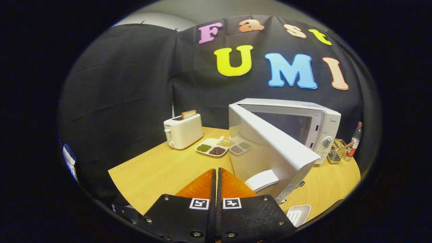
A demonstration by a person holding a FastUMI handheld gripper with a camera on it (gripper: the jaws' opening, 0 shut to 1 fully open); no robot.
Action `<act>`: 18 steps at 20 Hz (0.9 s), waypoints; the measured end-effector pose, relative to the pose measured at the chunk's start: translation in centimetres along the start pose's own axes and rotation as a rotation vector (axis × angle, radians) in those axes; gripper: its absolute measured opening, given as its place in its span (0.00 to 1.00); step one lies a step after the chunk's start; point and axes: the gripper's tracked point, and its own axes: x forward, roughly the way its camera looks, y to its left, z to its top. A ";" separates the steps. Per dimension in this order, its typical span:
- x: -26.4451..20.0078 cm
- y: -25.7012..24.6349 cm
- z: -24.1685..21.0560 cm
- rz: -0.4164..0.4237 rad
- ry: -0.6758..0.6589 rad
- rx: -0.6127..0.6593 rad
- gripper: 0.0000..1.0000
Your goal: Open the microwave, put the food inside, and close the microwave door.
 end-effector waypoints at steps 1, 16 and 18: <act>0.2 -0.8 0.2 -0.015 0.000 0.010 0.01; 2.2 -10.7 1.8 -0.184 -0.021 0.066 0.01; 2.5 -12.0 2.0 -0.204 -0.022 0.080 0.01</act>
